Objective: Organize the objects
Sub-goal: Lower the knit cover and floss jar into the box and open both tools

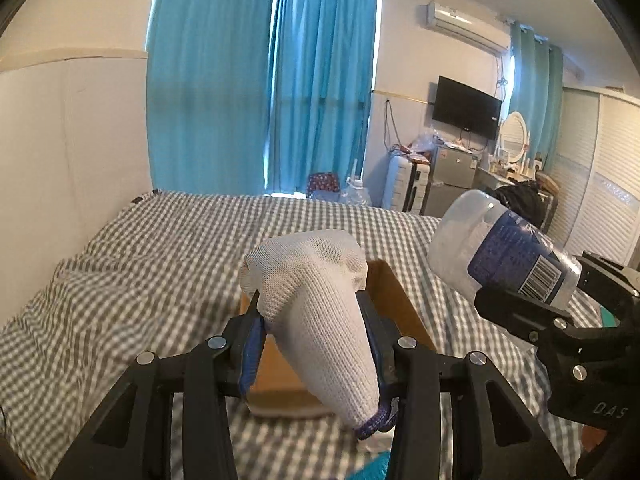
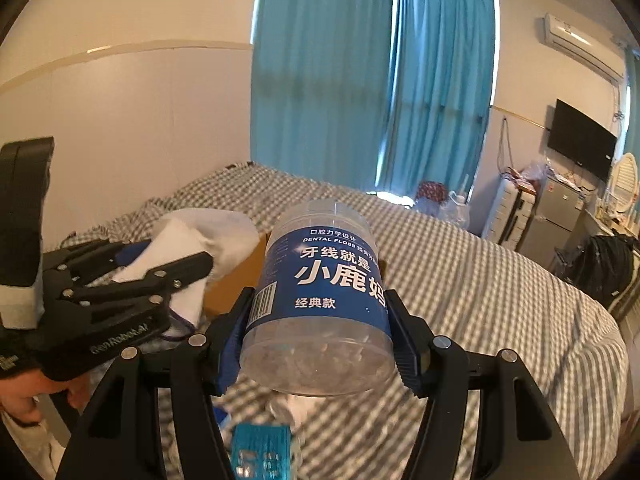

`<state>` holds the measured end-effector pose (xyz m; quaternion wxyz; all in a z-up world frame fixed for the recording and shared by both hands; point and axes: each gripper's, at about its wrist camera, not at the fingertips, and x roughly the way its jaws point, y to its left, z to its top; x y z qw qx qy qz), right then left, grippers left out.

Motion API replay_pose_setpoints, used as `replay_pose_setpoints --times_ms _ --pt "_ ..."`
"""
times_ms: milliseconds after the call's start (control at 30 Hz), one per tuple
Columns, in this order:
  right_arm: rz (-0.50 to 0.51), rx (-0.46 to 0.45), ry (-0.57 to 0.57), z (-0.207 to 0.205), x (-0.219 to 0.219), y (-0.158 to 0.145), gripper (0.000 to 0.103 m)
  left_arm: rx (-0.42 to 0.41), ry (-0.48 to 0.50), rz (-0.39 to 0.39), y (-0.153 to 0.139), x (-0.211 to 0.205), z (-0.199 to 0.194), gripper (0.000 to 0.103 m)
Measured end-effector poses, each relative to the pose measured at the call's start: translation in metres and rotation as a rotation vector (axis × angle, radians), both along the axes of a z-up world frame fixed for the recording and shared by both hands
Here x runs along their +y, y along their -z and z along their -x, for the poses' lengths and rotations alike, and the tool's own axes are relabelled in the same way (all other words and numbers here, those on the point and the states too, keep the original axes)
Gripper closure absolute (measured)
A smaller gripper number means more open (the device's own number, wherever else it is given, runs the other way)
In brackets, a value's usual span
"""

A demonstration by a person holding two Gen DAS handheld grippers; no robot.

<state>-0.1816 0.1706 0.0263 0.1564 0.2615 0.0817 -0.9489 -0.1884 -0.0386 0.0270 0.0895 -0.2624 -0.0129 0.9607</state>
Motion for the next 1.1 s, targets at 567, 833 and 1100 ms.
replay_pose_setpoints --times_ms 567,833,1100 --pt "0.005 -0.109 -0.016 0.160 -0.024 0.062 0.041 -0.106 0.011 0.106 0.075 0.007 0.109 0.060" --pt "0.013 -0.166 -0.037 0.171 -0.030 0.104 0.041 -0.184 0.034 0.128 0.110 0.015 0.122 0.058" --pt "0.058 -0.157 -0.021 0.168 -0.018 0.103 0.039 -0.181 0.011 0.110 0.100 0.014 0.114 0.040"
